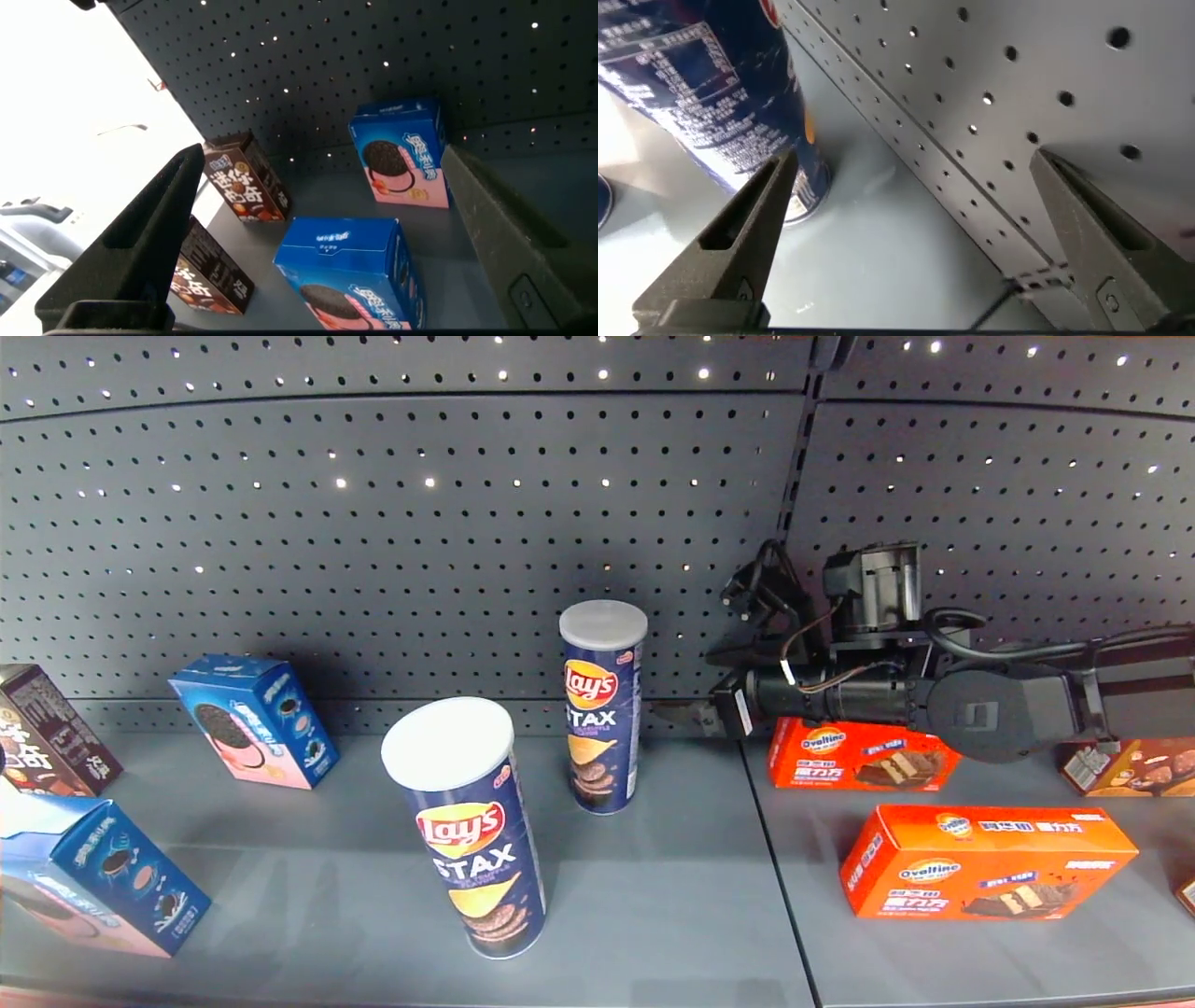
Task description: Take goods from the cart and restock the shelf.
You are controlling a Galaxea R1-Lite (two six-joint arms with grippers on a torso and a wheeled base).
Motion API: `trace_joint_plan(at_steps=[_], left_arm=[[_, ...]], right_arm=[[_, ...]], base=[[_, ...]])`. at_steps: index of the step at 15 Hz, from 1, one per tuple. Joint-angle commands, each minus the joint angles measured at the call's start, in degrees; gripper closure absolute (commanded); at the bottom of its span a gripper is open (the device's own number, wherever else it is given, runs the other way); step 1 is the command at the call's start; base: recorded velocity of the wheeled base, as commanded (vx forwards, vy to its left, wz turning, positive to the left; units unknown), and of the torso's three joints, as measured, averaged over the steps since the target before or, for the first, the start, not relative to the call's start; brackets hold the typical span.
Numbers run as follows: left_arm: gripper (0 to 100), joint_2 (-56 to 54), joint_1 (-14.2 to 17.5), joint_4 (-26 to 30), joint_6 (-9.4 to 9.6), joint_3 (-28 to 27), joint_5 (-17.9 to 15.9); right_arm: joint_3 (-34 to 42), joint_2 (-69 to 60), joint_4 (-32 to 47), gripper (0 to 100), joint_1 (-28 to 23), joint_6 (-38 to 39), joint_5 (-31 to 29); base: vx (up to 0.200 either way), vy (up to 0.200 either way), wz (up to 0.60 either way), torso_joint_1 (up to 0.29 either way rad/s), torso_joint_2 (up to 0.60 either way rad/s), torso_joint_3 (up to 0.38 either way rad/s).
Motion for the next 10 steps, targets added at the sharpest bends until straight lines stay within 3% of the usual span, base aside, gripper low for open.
trace_joint_plan(at_steps=[1,5,7,10], left_arm=[[0,-0.1,0.0,0.0,-0.01,-0.5,0.0],[0,0.1,0.0,0.0,-0.36,0.4,0.0],[0,0.2,0.0,0.0,-2.82,1.8,0.0],[0,0.6,0.0,0.1,-3.35,1.8,0.0]], right_arm=[[0.3,-1.8,-0.1,0,-0.9,0.0,-0.4],[2.5,-7.8,0.6,0,-0.8,0.1,-2.7],[5.4,-13.7,1.4,0,-1.2,0.1,-5.2],[6.9,-22.3,9.6,0,-0.7,0.4,-10.1]], base=[[0.000,0.000,0.00,0.000,0.00,0.000],[0.000,0.000,0.00,0.000,0.00,0.000],[0.000,0.000,0.00,0.000,0.00,0.000],[0.000,0.000,0.00,0.000,0.00,0.000]])
